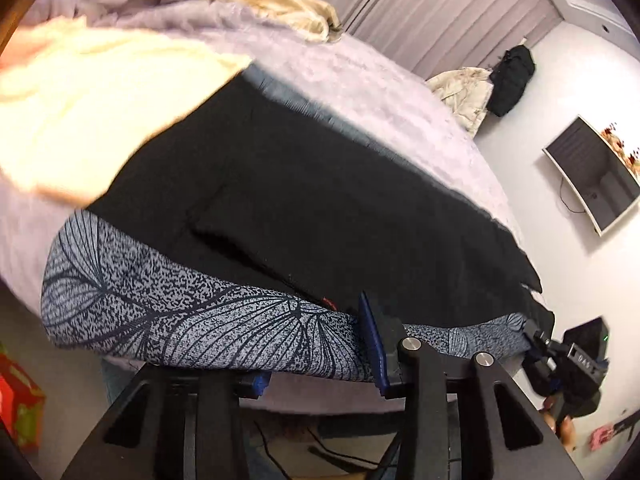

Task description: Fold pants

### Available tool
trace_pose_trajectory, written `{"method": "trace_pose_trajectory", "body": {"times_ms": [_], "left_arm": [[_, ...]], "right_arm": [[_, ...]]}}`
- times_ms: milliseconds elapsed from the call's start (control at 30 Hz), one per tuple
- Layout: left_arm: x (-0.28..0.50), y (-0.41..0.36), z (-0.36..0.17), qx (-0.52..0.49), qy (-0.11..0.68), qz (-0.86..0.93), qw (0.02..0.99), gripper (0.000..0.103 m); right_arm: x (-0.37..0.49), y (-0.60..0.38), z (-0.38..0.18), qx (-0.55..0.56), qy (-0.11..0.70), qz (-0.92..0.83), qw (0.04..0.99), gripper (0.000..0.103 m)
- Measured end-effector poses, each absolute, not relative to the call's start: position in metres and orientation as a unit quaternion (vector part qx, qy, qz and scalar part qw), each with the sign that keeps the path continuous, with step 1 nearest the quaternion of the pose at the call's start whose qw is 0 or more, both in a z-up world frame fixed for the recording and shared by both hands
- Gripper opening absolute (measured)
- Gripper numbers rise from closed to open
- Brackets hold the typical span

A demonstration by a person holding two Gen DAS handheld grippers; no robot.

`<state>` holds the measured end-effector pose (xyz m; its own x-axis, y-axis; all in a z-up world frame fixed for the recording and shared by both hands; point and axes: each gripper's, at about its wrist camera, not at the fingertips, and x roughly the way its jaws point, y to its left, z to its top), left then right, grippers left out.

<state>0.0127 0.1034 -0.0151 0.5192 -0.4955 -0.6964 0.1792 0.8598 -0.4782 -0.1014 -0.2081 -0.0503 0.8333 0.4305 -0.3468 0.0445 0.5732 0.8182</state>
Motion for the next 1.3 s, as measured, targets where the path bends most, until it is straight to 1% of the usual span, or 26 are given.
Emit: {"method": "trace_pose_trajectory", "body": {"times_ms": [100, 233, 333, 400, 433, 467, 500, 533, 600, 633, 667, 700, 733, 800, 867, 1000, 1167, 1200, 1267, 1300], "left_arm": [[0.039, 0.093, 0.023, -0.151, 0.405, -0.221, 0.874, 0.040], [0.089, 0.078, 0.058, -0.116, 0.352, -0.229, 0.900, 0.040], [0.135, 0.064, 0.062, -0.091, 0.344, -0.217, 0.909, 0.041], [0.176, 0.054, 0.048, -0.084, 0.364, -0.205, 0.905, 0.046], [0.188, 0.053, 0.037, -0.080, 0.371, -0.195, 0.904, 0.060], [0.204, 0.050, 0.024, -0.066, 0.373, -0.159, 0.912, 0.085], [0.216, 0.051, 0.009, -0.054, 0.370, -0.123, 0.919, 0.090], [0.223, 0.058, -0.002, -0.048, 0.376, -0.108, 0.919, 0.090], [0.248, 0.060, -0.033, -0.046, 0.426, -0.084, 0.899, 0.090], [0.252, 0.065, -0.048, -0.052, 0.449, -0.074, 0.889, 0.090], [0.254, 0.069, -0.059, -0.057, 0.458, -0.071, 0.884, 0.090], [0.251, 0.072, -0.062, -0.054, 0.452, -0.073, 0.887, 0.090], [0.250, 0.068, -0.059, -0.042, 0.448, -0.070, 0.890, 0.090], [0.241, 0.067, -0.051, -0.014, 0.448, -0.065, 0.892, 0.090], [0.233, 0.064, -0.037, -0.012, 0.447, -0.081, 0.891, 0.090], [0.201, 0.031, 0.004, 0.006, 0.422, -0.168, 0.891, 0.090], [0.154, -0.060, 0.027, 0.035, 0.416, -0.316, 0.852, 0.090], [0.142, -0.081, 0.028, 0.034, 0.418, -0.349, 0.838, 0.090], [0.120, -0.121, 0.026, 0.039, 0.421, -0.398, 0.814, 0.090], [0.107, -0.146, 0.022, 0.046, 0.423, -0.420, 0.802, 0.090]], "right_arm": [[-0.072, -0.213, -0.002, 0.376, 0.269, 0.121, 0.878, 0.008], [-0.017, -0.226, 0.043, 0.323, 0.278, 0.120, 0.897, 0.009], [0.037, -0.241, 0.056, 0.291, 0.301, 0.102, 0.902, 0.012], [0.068, -0.247, 0.050, 0.285, 0.324, 0.089, 0.898, 0.013], [0.086, -0.253, 0.044, 0.284, 0.339, 0.081, 0.893, 0.013], [0.104, -0.258, 0.029, 0.286, 0.356, 0.069, 0.887, 0.015], [0.121, -0.265, 0.016, 0.292, 0.373, 0.059, 0.879, 0.016], [0.123, -0.274, 0.000, 0.298, 0.384, 0.054, 0.872, 0.020], [0.148, -0.287, -0.039, 0.329, 0.420, 0.043, 0.845, 0.031], [0.158, -0.288, -0.054, 0.348, 0.425, 0.046, 0.835, 0.033], [0.159, -0.293, -0.064, 0.375, 0.414, 0.052, 0.828, 0.033], [0.157, -0.297, -0.066, 0.391, 0.400, 0.058, 0.827, 0.034], [0.156, -0.298, -0.066, 0.395, 0.392, 0.065, 0.828, 0.037], [0.154, -0.295, -0.061, 0.382, 0.396, 0.074, 0.832, 0.042], [0.147, -0.288, -0.052, 0.369, 0.401, 0.068, 0.836, 0.045], [0.100, -0.279, -0.026, 0.348, 0.374, 0.068, 0.857, 0.046], [0.005, -0.302, 0.010, 0.349, 0.310, 0.022, 0.884, 0.047], [-0.016, -0.310, 0.016, 0.353, 0.298, 0.009, 0.887, 0.048], [-0.067, -0.330, 0.026, 0.360, 0.273, -0.023, 0.892, 0.054], [-0.091, -0.340, 0.030, 0.359, 0.265, -0.040, 0.894, 0.055]]}}
